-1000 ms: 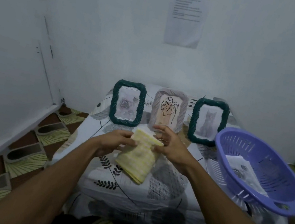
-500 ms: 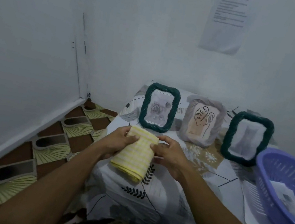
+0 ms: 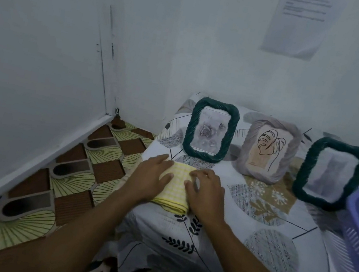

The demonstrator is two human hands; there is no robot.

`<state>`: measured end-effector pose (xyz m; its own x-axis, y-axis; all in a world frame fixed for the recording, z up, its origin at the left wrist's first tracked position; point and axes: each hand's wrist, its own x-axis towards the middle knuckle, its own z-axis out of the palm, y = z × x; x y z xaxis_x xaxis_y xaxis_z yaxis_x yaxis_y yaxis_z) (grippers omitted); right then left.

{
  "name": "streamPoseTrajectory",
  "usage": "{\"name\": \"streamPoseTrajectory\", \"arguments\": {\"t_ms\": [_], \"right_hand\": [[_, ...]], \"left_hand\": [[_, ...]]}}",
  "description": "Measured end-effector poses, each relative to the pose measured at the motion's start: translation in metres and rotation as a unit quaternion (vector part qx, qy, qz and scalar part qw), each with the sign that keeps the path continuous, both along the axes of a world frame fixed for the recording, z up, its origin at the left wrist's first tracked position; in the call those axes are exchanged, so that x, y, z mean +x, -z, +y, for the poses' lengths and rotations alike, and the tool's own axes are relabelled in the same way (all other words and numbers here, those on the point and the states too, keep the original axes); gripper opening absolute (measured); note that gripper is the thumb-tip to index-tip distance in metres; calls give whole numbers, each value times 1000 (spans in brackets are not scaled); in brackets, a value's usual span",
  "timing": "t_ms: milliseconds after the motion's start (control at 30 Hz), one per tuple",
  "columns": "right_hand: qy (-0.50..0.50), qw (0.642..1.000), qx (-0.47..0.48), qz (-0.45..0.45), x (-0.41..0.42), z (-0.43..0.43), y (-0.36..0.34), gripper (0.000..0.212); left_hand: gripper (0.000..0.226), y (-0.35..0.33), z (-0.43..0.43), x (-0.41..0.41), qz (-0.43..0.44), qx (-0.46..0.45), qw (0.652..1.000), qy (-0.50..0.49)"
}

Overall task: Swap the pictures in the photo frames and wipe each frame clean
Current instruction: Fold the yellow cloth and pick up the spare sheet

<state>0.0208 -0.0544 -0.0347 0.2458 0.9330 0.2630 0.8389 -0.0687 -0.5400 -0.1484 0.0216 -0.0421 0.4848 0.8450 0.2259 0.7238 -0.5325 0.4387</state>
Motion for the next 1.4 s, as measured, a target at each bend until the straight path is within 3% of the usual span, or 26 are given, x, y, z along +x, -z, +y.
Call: {"name": "streamPoseTrajectory", "arguments": {"t_ms": [133,300,667,933,1100,1300,1400], "right_hand": [[35,990,16,-136,-4,-15,11,34],[66,976,11,-208,-10,-15,14,36],[29,982,-25,-184,-18,-22,5,52],[-9,982,-8,-188,13,-46,-27,46],[32,971,15,-237,93,-89,-82,37],[138,952,-21,-272,198,-173,-117,35],[164,957,-57,-234,234,-211,-111,44]], "left_hand": [[68,4,-6,4,-6,-39,999,33],[83,4,-6,6,84,24,996,19],[89,-5,-23,-9,115,-9,993,10],[86,-26,-28,5,128,39,991,23],[73,-46,-55,72,19,7,996,88],[61,-47,-112,192,-4,-81,984,159],[50,-39,-148,247,32,-84,983,163]]}}
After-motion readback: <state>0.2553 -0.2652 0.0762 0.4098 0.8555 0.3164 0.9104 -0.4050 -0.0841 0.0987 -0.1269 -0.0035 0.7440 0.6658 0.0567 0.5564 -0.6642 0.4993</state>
